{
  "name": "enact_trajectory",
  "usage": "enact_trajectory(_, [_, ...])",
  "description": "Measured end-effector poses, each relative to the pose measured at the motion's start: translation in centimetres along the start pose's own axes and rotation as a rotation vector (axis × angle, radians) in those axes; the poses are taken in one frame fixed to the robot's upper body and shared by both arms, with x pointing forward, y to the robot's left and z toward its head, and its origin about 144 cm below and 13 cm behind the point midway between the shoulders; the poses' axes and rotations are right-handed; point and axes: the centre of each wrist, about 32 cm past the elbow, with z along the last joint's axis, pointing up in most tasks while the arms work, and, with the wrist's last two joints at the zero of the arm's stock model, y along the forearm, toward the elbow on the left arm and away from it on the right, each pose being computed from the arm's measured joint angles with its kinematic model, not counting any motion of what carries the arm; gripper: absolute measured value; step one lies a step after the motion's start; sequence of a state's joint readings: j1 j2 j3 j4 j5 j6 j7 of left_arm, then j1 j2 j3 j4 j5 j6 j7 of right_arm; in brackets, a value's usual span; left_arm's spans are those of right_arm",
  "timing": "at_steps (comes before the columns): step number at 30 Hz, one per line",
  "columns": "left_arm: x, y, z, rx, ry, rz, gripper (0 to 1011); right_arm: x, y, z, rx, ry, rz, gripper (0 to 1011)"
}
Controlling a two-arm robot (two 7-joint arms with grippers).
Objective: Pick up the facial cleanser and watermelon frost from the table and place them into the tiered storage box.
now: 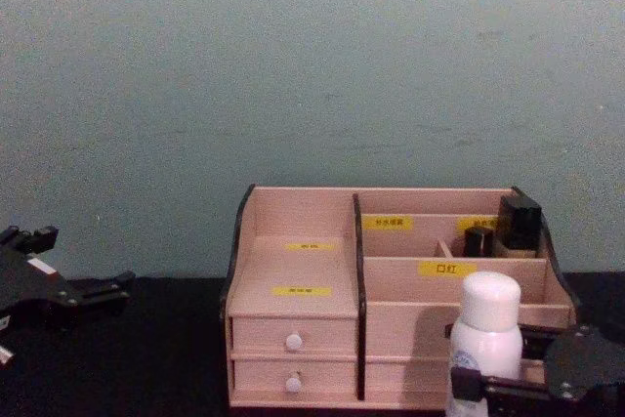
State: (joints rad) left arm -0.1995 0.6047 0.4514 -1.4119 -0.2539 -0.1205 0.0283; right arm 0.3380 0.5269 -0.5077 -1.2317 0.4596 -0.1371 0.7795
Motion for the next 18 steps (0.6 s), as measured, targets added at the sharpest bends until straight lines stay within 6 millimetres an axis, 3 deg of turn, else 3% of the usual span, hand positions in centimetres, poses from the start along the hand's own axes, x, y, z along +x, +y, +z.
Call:
enact_trajectory(11, [0.0,0.0,0.0,0.0,0.0,0.0,1001,-0.1,-0.1,0.5,0.013,-0.014,0.02,594])
enact_trajectory(18, [0.0,0.0,0.0,0.0,0.0,0.0,1001,0.2,-0.6,2.1,0.044,0.017,0.035,595])
